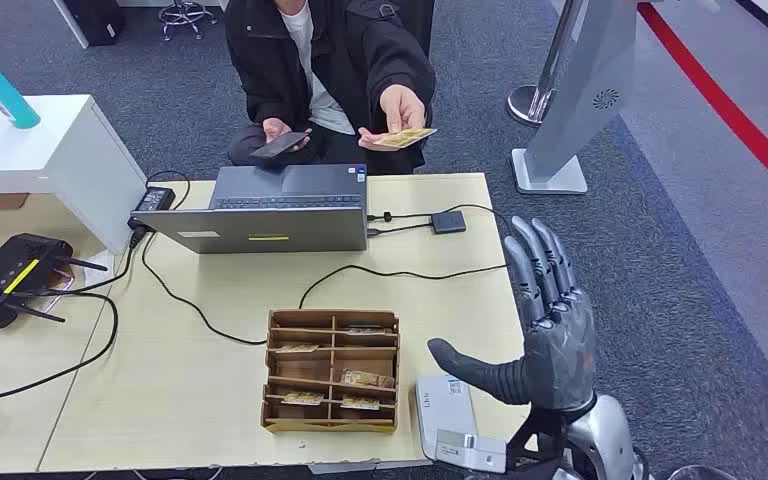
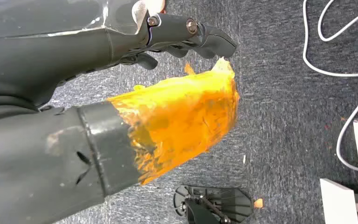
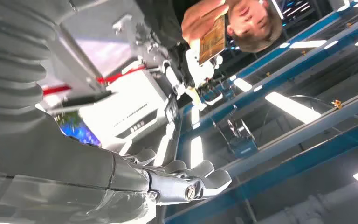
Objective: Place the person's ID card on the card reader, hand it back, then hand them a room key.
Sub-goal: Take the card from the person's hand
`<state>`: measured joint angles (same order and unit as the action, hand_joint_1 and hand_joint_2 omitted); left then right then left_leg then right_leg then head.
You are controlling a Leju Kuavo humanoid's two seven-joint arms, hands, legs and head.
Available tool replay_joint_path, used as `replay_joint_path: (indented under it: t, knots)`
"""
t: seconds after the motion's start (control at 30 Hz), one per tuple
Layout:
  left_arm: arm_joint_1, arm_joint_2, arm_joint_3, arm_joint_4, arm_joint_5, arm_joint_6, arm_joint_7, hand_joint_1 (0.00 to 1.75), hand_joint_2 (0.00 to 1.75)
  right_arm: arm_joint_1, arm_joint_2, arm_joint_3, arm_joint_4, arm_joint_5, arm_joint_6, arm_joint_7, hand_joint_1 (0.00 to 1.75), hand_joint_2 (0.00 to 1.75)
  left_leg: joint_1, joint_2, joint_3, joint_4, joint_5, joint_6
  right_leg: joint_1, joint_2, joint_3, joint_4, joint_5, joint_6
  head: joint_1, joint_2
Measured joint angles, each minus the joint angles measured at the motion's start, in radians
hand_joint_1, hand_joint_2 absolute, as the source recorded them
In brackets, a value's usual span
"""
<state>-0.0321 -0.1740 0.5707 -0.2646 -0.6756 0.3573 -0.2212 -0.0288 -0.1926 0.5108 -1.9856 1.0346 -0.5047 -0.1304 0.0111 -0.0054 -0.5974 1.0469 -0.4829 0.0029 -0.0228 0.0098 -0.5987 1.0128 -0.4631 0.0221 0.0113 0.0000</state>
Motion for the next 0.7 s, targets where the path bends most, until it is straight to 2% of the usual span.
replay_joint_path:
  t: [0.7]
  knots:
    - [-0.002, -0.003, 0.000, 0.001, -0.009, -0.003, 0.003, 0.00, 0.00, -0.032, -0.017, 0.008, 0.035, 0.026, 0.000, 0.019, 0.00, 1.75, 0.000, 0.000, 0.000, 0.000, 0.000, 0.000, 0.000, 0.000, 0.000, 0.000, 0.000, 0.000, 0.000, 0.000]
